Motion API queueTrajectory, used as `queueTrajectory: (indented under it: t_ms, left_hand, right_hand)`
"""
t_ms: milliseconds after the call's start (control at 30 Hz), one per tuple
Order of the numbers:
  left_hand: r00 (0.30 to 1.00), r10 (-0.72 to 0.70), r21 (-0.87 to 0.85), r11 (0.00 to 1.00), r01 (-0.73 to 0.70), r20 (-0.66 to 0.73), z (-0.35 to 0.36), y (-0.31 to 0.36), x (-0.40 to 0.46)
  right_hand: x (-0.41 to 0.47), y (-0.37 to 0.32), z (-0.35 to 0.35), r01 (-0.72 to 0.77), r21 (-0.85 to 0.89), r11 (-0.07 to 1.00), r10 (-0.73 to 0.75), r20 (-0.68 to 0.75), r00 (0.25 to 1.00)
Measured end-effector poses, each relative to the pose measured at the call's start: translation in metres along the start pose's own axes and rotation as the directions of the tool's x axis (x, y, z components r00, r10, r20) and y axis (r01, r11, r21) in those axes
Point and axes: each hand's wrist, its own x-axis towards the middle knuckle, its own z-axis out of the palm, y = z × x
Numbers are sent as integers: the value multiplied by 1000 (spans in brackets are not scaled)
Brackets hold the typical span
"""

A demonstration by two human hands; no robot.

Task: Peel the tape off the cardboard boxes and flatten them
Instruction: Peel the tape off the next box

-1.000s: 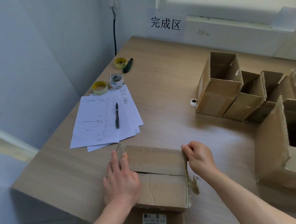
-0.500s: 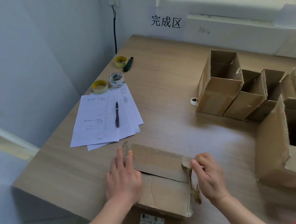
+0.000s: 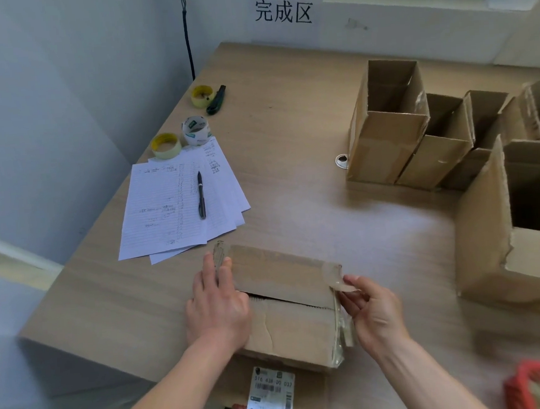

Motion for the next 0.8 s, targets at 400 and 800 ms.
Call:
queueTrajectory:
  t_ms: [400, 800]
  left_hand:
    - [1000, 2, -4, 1000, -2, -9, 1, 0, 0]
    - [1000, 18, -64, 998, -18, 1, -3, 1, 0]
  right_hand:
    - [-18, 9, 1, 372, -893, 254, -424, 243, 873]
    - [-53, 60, -60, 152, -406, 901, -280, -277, 919]
